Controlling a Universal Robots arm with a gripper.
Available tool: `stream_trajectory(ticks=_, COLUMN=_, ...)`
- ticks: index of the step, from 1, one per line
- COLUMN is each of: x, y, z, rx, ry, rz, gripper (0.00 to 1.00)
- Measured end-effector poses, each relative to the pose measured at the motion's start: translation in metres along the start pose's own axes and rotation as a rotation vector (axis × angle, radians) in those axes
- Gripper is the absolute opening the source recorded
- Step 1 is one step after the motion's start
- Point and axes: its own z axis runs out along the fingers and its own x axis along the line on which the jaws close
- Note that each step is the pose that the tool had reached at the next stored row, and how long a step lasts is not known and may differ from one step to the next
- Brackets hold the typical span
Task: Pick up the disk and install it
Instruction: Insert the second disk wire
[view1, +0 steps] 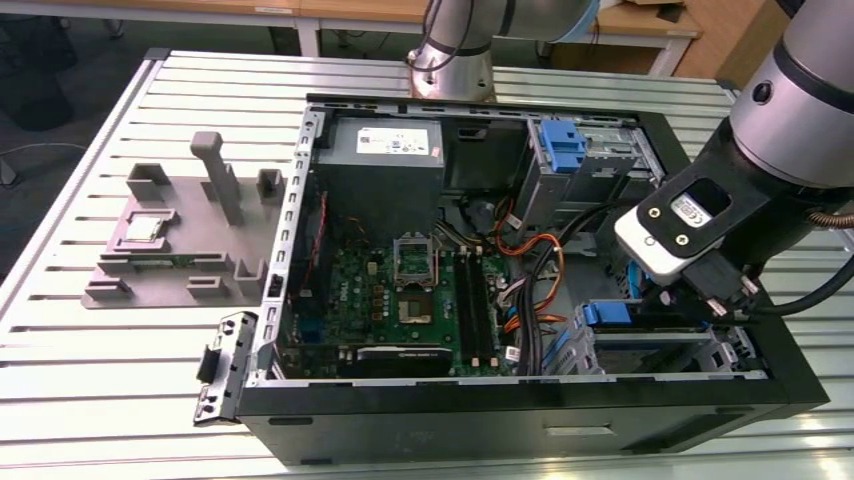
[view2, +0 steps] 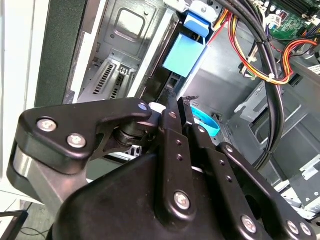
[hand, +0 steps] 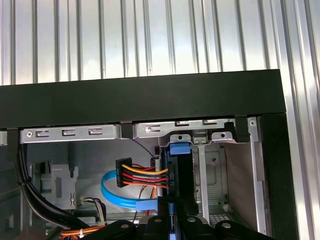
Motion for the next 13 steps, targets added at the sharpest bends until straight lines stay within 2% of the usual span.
stream_trajectory(ticks=13, x=-0.0004, y=-0.0003, z=0.0049, rx=0.0000, ry=-0.0005, rz=-0.001, gripper=0.16)
